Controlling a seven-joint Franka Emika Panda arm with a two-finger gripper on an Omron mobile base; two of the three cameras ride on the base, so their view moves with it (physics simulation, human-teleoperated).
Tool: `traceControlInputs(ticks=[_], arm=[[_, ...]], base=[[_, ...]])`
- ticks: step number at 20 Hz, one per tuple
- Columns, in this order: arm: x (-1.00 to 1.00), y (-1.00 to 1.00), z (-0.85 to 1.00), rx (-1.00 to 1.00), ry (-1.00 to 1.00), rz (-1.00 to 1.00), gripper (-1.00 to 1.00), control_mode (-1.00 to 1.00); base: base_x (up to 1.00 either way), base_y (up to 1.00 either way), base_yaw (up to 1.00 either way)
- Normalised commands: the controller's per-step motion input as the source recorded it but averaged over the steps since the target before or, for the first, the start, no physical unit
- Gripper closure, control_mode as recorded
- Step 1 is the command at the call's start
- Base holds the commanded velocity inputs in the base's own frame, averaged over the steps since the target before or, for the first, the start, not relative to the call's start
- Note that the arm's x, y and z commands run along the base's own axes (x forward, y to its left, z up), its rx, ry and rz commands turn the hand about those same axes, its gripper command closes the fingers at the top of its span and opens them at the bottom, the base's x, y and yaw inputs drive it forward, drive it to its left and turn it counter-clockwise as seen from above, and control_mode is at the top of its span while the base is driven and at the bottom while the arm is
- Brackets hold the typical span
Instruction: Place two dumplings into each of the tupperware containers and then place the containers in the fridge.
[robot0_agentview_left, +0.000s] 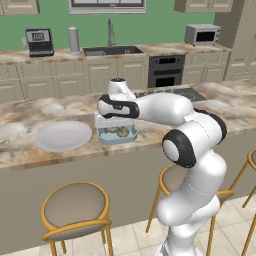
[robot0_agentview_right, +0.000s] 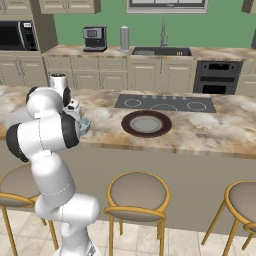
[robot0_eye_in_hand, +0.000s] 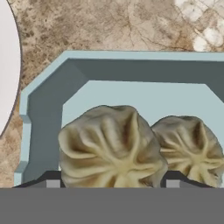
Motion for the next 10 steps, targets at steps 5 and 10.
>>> traceControlInputs(ticks=[5,10], arm=[[0.00,-0.02,-0.17,0.00,0.00,0.00,1.00,-1.00],[0.00,-0.07,-0.20,0.00,0.00,0.00,-1.00,-1.00]], base=[[0.00,0.00,0.00],[0.00,0.00,0.00]])
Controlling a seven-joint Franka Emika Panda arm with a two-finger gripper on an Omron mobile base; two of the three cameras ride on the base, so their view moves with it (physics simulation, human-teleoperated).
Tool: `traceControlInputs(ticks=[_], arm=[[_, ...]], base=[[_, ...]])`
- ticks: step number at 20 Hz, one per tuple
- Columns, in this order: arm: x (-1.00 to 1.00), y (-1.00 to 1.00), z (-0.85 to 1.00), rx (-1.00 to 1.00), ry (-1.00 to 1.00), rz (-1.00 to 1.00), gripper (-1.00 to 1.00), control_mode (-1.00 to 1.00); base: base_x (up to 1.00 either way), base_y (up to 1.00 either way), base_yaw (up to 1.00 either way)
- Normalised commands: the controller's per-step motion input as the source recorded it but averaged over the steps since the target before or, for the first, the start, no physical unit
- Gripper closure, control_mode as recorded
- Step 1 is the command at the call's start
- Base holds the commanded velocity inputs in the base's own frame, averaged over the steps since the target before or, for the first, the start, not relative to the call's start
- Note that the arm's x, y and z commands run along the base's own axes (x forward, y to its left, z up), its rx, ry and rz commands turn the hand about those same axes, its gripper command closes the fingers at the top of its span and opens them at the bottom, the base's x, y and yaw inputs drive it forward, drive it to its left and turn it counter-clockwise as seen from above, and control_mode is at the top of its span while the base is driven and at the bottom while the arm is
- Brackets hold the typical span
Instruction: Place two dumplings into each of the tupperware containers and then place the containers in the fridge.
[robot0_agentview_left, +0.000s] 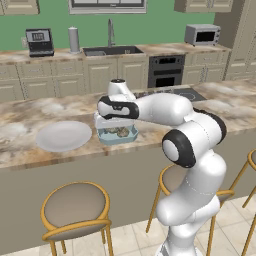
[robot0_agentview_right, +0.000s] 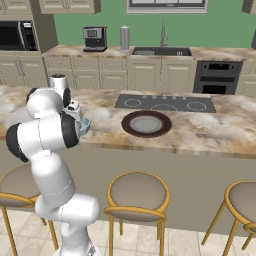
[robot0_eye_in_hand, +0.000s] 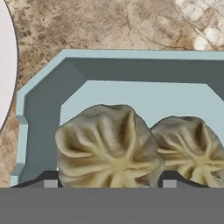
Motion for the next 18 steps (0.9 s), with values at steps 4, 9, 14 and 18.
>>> traceControlInputs(ticks=[4,9,14,18], arm=[[0.01,-0.11,-0.01,0.00,0.00,0.00,-1.00,-1.00],[0.00,-0.14,0.00,0.00,0.00,0.00,-1.00,-1.00],[0.00,-0.03,0.00,0.00,0.00,0.00,-1.00,-1.00],[-0.01,0.03,0.09,0.00,-0.02,0.00,-1.00,-1.00]], base=[[0.00,0.00,0.00],[0.00,0.00,0.00],[0.00,0.00,0.00],[0.00,0.00,0.00]])
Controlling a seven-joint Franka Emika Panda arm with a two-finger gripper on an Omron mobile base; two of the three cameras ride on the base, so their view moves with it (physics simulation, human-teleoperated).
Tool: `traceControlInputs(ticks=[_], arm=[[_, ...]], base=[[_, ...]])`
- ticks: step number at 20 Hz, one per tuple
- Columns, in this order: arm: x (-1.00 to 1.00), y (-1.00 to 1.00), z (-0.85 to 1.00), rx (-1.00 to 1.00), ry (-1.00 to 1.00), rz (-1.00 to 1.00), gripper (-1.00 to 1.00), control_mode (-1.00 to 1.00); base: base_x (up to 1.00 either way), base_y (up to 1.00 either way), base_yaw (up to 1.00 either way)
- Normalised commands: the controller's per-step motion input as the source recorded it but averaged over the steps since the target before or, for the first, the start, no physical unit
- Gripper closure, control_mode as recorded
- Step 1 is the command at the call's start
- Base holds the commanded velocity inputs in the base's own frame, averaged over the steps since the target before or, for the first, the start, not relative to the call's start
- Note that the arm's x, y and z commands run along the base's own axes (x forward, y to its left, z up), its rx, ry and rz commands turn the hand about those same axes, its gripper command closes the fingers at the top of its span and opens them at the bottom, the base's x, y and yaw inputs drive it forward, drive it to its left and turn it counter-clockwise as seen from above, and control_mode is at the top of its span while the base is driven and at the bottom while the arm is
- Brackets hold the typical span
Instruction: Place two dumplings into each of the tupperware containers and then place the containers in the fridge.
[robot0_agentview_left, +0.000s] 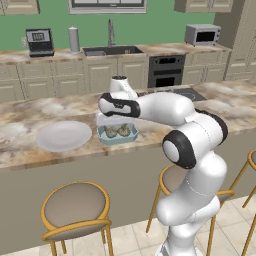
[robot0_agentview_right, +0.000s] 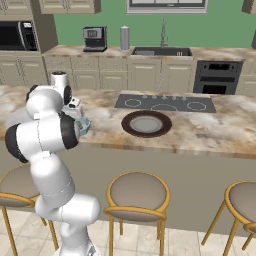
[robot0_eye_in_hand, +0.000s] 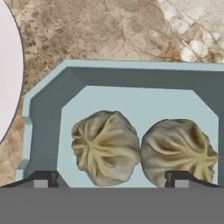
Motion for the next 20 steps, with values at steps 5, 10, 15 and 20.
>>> traceControlInputs(ticks=[5,10,15,20], arm=[[0.00,0.51,0.04,-0.01,-0.04,-0.02,-1.00,-1.00],[0.05,0.50,0.00,0.00,-0.03,-0.02,-1.00,-1.00],[0.03,0.27,-0.04,0.00,-0.03,-0.04,-1.00,-1.00],[-0.02,-0.05,0.02,0.00,-0.07,-0.02,-1.00,-1.00]], base=[[0.00,0.00,0.00],[0.00,0.00,0.00],[0.00,0.00,0.00],[0.00,0.00,0.00]])
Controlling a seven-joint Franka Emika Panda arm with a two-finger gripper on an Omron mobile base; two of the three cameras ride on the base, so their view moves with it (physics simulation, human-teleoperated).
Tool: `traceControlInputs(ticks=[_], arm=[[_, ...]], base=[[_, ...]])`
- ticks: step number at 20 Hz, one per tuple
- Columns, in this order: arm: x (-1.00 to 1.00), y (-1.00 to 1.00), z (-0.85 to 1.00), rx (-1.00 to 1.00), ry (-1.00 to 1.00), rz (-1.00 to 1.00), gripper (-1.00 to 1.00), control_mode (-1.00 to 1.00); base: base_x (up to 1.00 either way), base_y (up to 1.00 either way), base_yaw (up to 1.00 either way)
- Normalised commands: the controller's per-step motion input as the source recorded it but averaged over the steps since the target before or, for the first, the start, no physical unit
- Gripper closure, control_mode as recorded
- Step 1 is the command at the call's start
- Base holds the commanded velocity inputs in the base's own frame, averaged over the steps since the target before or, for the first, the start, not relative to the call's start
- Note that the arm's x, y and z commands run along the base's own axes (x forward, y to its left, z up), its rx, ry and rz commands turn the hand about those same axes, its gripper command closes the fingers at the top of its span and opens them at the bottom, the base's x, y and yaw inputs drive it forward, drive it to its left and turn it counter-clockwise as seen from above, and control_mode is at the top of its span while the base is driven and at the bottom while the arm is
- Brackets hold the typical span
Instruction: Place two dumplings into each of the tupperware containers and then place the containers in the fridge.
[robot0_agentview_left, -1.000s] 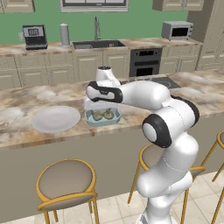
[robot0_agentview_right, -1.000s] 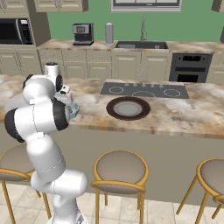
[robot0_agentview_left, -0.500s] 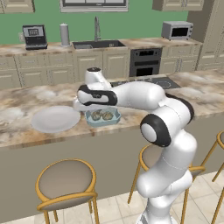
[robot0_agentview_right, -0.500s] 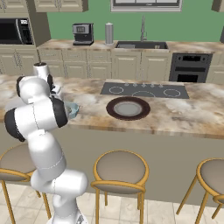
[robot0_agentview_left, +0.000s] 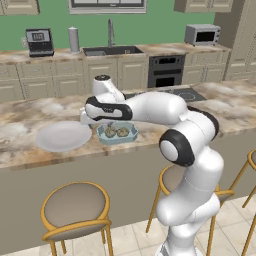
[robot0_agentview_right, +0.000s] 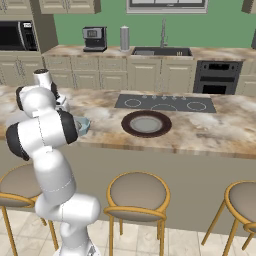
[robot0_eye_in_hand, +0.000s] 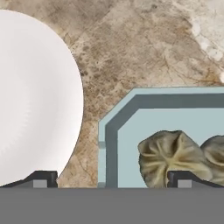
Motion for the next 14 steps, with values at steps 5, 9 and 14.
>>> traceControlInputs(ticks=[5,9,14], arm=[[-0.30,0.00,0.07,0.00,-0.10,-0.01,-1.00,-1.00],[-0.03,0.24,-0.05,0.00,-0.03,-0.04,-1.00,-1.00],[0.00,0.00,-0.16,0.00,0.00,0.00,-1.00,-1.00]], base=[[0.00,0.00,0.00],[0.00,0.00,0.00],[0.00,0.00,0.00]])
